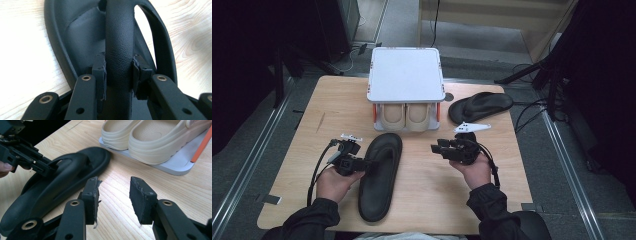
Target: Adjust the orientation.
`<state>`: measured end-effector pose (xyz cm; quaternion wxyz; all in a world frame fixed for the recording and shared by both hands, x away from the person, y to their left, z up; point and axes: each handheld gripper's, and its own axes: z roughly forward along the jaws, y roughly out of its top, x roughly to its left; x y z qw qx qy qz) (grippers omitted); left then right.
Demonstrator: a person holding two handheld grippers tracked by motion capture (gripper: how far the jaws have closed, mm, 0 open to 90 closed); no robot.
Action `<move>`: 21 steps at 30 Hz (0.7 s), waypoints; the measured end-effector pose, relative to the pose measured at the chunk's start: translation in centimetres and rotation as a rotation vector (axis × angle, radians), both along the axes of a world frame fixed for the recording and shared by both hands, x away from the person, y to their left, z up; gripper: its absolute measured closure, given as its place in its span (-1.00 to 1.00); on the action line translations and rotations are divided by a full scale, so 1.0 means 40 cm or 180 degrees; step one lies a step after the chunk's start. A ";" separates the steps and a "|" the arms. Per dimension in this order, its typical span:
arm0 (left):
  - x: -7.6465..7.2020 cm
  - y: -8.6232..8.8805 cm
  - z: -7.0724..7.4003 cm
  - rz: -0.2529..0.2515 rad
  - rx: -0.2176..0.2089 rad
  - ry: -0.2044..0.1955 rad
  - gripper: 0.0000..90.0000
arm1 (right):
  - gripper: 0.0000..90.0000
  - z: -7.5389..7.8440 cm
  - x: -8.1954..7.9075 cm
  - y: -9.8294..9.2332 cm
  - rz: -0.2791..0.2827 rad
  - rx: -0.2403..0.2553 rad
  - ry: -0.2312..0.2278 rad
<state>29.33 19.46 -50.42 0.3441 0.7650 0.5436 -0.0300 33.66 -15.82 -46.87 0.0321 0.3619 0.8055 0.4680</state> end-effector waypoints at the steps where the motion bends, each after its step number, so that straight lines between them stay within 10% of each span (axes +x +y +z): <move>1: 0.002 -0.003 -0.002 -0.0016 0.0004 0.0013 0.54 | 0.34 0.000 0.000 0.000 0.0000 -0.0001 -0.0002; 21: 0.011 -0.020 0.018 -0.0098 -0.0086 -0.0176 0.28 | 0.34 0.005 0.002 -0.025 -0.0089 0.0018 -0.0021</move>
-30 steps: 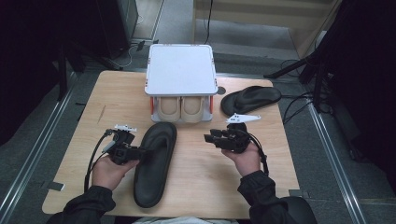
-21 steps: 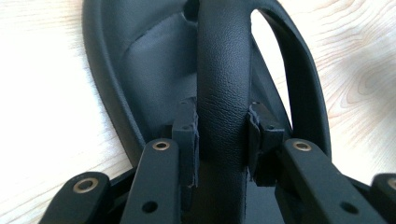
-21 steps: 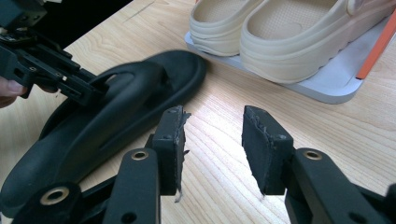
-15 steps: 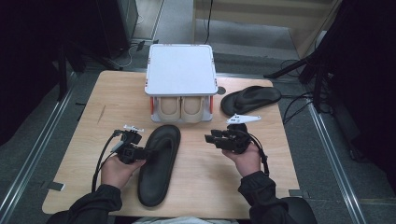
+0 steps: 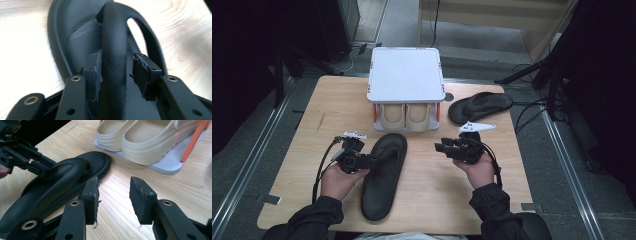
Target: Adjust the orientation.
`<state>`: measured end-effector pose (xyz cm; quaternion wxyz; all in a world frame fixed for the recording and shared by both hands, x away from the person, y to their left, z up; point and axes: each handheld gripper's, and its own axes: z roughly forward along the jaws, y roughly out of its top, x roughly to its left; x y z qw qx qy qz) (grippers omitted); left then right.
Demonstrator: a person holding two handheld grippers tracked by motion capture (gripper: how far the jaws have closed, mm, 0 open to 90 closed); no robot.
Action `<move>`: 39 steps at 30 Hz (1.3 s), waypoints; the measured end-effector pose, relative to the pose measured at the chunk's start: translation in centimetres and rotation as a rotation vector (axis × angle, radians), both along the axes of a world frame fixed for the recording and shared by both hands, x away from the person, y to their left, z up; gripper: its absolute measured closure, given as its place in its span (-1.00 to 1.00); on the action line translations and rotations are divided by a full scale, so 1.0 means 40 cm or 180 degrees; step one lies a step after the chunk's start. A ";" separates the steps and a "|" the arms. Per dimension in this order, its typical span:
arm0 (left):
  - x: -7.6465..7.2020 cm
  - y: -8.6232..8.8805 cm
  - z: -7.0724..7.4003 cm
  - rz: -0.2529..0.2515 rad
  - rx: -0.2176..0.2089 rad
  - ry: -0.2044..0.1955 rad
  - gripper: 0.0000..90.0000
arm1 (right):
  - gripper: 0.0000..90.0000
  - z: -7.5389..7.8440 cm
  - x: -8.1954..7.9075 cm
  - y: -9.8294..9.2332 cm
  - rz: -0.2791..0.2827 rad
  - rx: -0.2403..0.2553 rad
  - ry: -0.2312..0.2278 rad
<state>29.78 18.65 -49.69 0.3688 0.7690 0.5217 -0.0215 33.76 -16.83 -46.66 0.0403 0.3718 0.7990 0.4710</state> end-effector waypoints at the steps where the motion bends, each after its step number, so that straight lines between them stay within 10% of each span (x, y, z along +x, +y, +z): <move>1: -0.002 0.003 0.010 -0.0007 -0.0024 -0.0040 0.25 | 0.34 0.000 0.000 -0.002 -0.0005 -0.0001 -0.0004; 39: 0.057 0.106 0.043 -0.0051 -0.0039 -0.0221 -0.04 | 0.39 0.007 0.040 -0.162 -0.0503 -0.0174 -0.0030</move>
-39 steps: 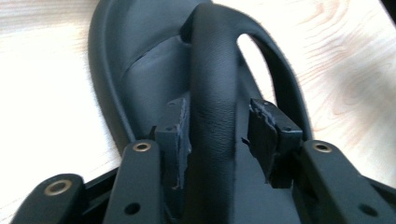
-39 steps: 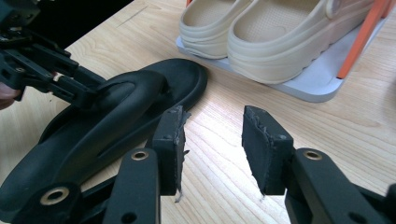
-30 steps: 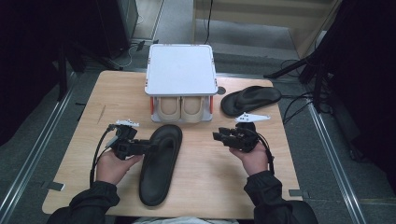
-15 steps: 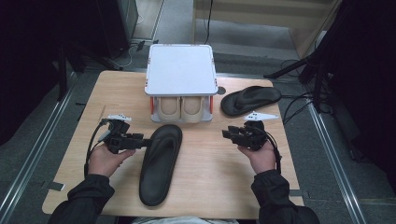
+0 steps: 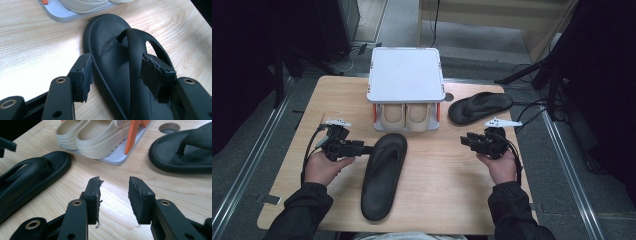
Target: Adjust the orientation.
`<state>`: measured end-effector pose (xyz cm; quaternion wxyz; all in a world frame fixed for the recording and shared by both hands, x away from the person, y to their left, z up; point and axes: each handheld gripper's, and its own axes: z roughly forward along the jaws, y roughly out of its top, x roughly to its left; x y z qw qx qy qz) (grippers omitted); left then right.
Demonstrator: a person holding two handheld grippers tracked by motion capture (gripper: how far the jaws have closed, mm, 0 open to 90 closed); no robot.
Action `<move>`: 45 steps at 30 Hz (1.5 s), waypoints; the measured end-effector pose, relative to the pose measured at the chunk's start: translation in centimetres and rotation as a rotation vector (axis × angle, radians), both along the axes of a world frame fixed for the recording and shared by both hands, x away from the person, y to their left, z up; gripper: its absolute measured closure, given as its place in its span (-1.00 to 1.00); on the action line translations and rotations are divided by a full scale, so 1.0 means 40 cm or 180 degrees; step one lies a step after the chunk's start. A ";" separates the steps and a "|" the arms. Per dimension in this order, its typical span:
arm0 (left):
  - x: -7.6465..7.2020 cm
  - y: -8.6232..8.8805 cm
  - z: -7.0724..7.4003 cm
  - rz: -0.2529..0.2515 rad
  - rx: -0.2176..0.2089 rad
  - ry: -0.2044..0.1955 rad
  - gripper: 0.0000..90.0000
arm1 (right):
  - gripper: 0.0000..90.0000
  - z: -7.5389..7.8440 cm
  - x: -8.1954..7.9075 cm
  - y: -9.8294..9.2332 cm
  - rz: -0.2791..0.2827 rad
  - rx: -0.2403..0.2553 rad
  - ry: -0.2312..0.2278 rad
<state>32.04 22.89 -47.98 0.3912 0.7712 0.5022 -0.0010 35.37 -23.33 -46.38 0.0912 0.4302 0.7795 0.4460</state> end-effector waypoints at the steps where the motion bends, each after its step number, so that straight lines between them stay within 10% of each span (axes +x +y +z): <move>1: 0.000 0.000 0.000 0.0005 0.0013 -0.0007 -0.04 | 0.39 -0.001 0.003 -0.003 -0.0012 -0.0002 -0.0003; 15: -0.009 0.003 0.004 -0.0031 0.0008 -0.0083 -0.04 | 0.54 -0.021 0.071 -0.053 -0.0127 -0.0040 0.0104; 22: -0.022 0.010 0.005 0.0011 0.0018 -0.0114 -0.04 | 1.00 -0.023 0.118 -0.068 -0.0192 -0.0099 0.0169; 45: -0.065 0.035 -0.003 0.0105 0.0040 -0.0111 -0.03 | 1.00 -0.038 0.334 -0.163 -0.0639 -0.0194 0.0360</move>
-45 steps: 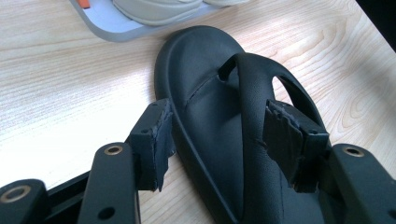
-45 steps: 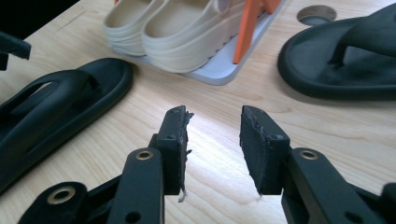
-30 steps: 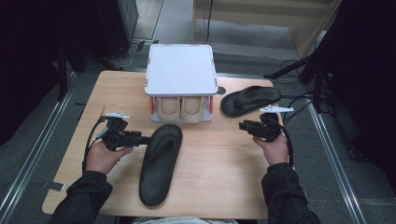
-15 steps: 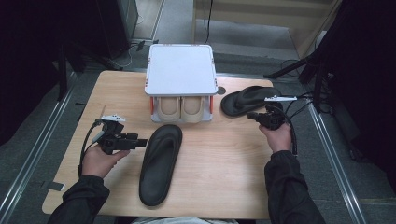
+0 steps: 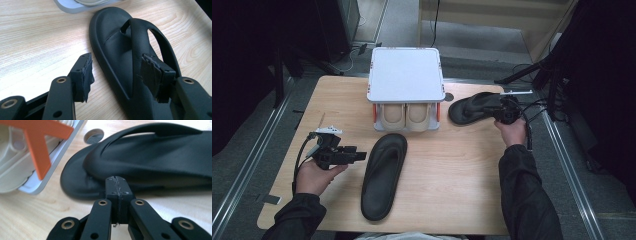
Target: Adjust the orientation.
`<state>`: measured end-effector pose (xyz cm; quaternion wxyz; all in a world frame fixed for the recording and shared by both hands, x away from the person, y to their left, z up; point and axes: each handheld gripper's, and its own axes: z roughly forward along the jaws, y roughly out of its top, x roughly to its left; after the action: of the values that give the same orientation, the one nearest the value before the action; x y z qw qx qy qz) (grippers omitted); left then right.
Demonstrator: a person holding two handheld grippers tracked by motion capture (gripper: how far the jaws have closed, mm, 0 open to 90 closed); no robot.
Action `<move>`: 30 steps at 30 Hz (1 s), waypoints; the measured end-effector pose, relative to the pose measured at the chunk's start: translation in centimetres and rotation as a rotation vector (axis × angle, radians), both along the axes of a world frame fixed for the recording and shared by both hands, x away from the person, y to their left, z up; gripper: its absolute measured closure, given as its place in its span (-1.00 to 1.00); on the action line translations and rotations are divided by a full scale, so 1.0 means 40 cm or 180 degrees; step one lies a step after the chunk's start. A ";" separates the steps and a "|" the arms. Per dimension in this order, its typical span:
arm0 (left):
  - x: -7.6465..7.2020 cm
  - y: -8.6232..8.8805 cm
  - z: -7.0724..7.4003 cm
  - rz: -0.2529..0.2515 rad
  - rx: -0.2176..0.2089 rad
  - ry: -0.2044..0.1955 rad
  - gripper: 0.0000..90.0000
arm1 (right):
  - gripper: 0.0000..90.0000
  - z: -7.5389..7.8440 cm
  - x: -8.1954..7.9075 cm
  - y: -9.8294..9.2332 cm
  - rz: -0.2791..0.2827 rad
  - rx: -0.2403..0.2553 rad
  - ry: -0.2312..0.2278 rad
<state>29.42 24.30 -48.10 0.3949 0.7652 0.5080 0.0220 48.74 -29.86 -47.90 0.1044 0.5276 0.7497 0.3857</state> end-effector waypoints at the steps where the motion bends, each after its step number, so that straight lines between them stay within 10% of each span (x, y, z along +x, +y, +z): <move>1: 0.000 -0.001 0.000 0.0002 0.0003 0.0001 -0.03 | 1.00 0.002 0.012 -0.003 -0.0025 0.0028 -0.0013; 5: -0.001 -0.006 -0.001 -0.0031 0.0006 -0.0001 -0.03 | 1.00 0.007 0.037 -0.024 -0.0175 0.0142 -0.0201; 7: -0.001 -0.008 -0.001 -0.0067 0.0032 -0.0002 -0.03 | 1.00 0.001 0.060 -0.036 -0.0239 0.0110 -0.0020; 17: -0.002 -0.016 -0.001 -0.0099 0.0022 -0.0012 -0.03 | 1.00 -0.025 0.117 -0.048 -0.0529 -0.0083 -0.0072; 30: -0.003 -0.013 -0.001 -0.0104 0.0019 -0.0008 -0.03 | 1.00 -0.017 0.095 -0.042 -0.0392 -0.0144 0.0084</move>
<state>29.31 23.76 -48.14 0.3935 0.7746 0.4948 0.0181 52.54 -31.55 -48.57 0.1300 0.5753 0.7256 0.3545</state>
